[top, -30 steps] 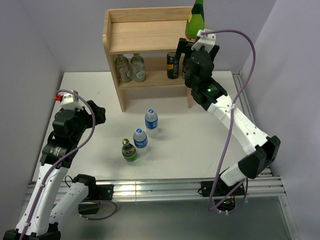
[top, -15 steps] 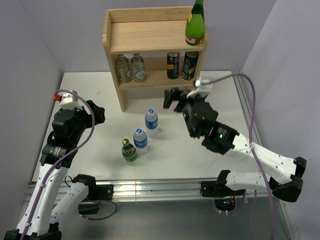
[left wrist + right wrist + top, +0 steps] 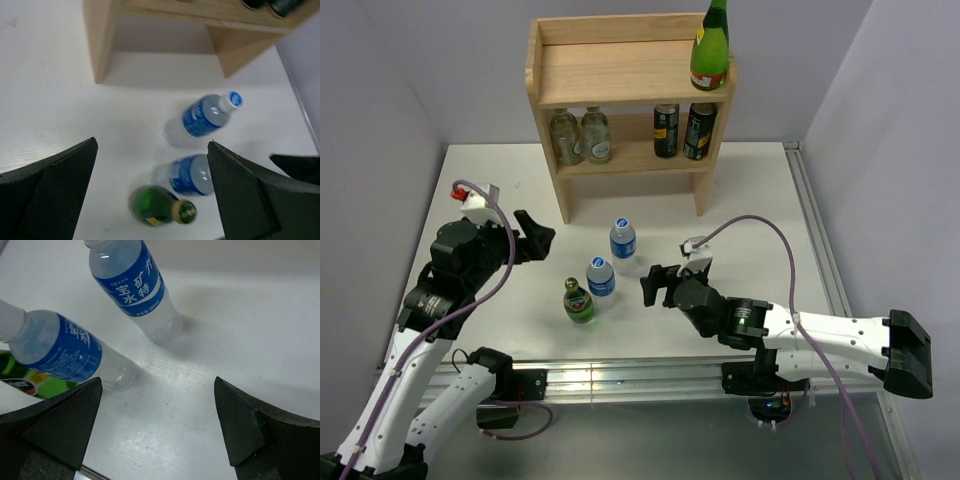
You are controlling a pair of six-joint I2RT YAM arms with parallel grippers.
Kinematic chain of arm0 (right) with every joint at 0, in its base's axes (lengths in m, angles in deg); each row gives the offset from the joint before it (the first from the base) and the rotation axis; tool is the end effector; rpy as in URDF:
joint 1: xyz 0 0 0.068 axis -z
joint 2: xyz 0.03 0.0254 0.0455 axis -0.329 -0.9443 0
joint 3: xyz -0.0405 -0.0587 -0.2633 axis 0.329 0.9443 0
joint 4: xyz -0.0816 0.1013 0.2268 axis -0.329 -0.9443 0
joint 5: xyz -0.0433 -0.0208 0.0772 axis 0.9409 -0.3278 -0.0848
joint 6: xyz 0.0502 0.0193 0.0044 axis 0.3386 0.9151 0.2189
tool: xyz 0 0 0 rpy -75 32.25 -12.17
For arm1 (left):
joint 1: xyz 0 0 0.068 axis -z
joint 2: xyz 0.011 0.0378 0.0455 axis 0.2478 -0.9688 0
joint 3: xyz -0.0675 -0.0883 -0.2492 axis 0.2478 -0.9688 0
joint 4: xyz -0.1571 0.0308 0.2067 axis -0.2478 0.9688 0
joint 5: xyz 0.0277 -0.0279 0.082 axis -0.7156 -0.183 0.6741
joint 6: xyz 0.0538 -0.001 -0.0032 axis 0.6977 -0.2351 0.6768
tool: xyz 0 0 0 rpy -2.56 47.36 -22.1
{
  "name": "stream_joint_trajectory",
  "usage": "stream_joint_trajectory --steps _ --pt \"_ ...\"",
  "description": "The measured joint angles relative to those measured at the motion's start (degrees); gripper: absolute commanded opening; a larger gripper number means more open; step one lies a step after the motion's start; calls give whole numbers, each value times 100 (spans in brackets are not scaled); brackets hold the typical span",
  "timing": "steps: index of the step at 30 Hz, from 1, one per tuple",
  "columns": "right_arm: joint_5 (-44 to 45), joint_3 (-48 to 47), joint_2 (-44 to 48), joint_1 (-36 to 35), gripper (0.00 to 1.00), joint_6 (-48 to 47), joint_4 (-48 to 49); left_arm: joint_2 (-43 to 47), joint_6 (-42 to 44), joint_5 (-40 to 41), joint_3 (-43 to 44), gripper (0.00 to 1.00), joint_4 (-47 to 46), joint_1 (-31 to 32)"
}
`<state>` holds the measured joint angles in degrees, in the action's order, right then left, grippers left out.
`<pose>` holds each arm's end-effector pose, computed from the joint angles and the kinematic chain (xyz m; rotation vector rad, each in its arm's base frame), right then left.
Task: Place and organize the beverage onto the shelf
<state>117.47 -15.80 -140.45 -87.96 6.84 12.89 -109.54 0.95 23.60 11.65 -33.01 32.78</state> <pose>0.0963 0.1843 0.2450 -0.1415 1.9472 0.4950 0.1362 -0.0455 0.3615 -0.1107 1.9024 -0.5207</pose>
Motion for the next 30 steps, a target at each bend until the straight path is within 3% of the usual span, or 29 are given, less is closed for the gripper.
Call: stream_joint_trajectory --steps 7,11,18,22,26,30 --pt "94 297 356 -122 100 481 70 619 -378 -776 225 99 625 422" --pt "103 459 356 -184 100 634 24 1038 -667 -1078 -149 99 715 437" --pt "179 468 356 -299 100 787 24 857 -1274 -1054 -695 99 837 529" --pt "251 487 389 -341 100 874 -22 409 -1637 -446 -693 99 772 815" --pt "354 549 538 -387 100 953 -140 -37 -2164 782 -754 99 619 1744" --pt "422 741 861 -413 100 1043 -280 94 -2809 2131 -1193 99 431 2940"
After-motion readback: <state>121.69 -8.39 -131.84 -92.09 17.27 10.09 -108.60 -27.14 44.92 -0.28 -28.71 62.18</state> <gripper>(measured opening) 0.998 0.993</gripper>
